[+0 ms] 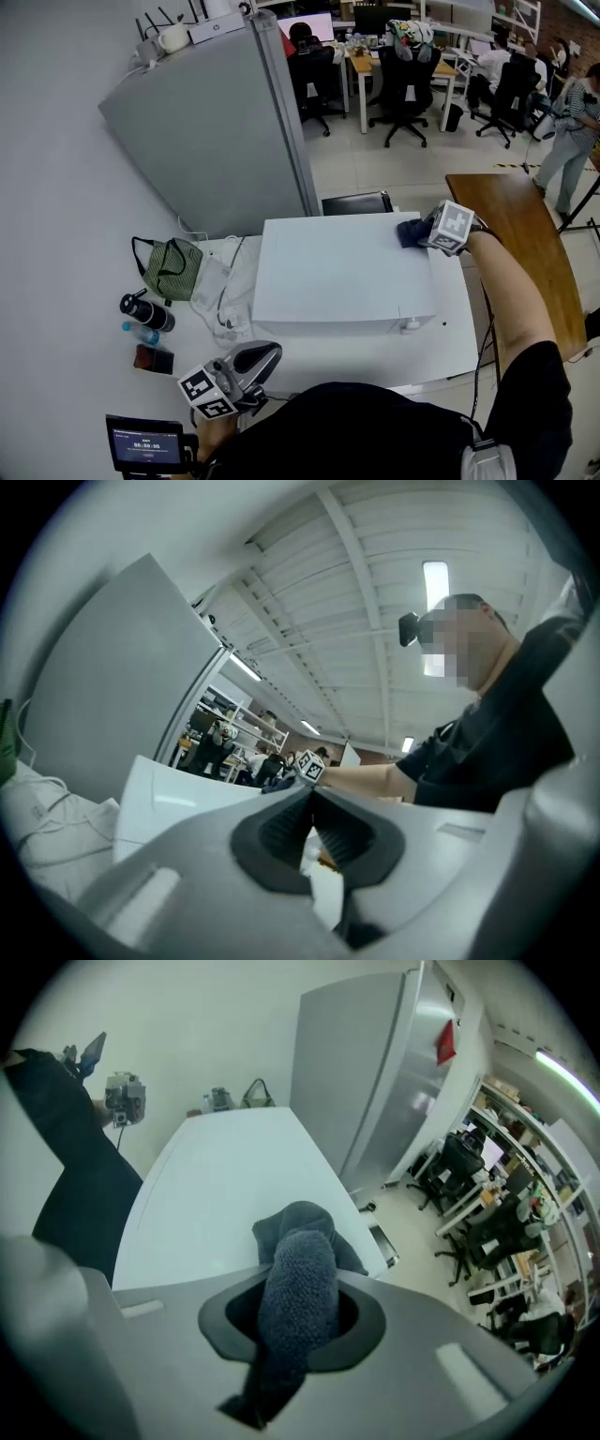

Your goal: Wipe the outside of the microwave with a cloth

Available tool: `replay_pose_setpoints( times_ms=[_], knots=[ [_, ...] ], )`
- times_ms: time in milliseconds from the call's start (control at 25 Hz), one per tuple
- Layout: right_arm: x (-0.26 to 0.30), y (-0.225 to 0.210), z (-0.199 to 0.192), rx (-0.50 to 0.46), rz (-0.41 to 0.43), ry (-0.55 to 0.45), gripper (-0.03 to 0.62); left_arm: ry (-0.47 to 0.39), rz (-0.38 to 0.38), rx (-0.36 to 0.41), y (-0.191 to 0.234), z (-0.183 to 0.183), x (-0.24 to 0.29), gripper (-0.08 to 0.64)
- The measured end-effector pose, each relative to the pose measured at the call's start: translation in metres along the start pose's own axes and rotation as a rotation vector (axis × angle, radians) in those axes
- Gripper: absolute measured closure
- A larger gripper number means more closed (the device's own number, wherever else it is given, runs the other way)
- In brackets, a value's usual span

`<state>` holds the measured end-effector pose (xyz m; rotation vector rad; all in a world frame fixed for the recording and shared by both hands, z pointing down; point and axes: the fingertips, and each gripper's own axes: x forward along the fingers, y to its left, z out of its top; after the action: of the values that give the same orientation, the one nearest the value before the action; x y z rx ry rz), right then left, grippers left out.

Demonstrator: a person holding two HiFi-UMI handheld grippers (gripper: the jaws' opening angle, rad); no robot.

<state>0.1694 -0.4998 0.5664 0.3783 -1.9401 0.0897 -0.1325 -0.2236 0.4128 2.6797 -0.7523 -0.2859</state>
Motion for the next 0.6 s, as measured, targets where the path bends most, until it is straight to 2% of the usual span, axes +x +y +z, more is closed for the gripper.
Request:
replay_pose_setpoints(
  times_ms=[120,200,240,320,400,480,600],
  knots=[
    [-0.018,-0.014,-0.037,0.024,-0.032,0.002,0.534,0.016,-0.011,-0.004,-0.01,-0.006,0.018,0.557],
    [-0.029,-0.013,-0.027,0.035,-0.041,-0.052,0.534,0.018,-0.01,-0.002,-0.01,-0.008,0.017,0.557],
    [-0.034,-0.008,-0.006,0.03,-0.037,-0.104,0.534,0.016,-0.006,-0.002,-0.008,-0.007,0.012,0.557],
    [-0.04,0.016,0.058,-0.025,-0.001,-0.216,0.534,-0.001,0.008,-0.003,-0.001,-0.004,-0.003,0.557],
    [-0.031,0.057,0.135,-0.128,0.06,-0.288,0.534,-0.026,0.022,0.001,0.006,0.002,-0.024,0.557],
    [-0.007,0.103,0.21,-0.225,0.118,-0.316,0.534,-0.038,0.041,0.018,0.013,0.007,-0.05,0.557],
    [0.041,0.155,0.307,-0.295,0.157,-0.316,0.534,-0.026,0.072,0.047,0.025,0.012,-0.094,0.557]
  ],
)
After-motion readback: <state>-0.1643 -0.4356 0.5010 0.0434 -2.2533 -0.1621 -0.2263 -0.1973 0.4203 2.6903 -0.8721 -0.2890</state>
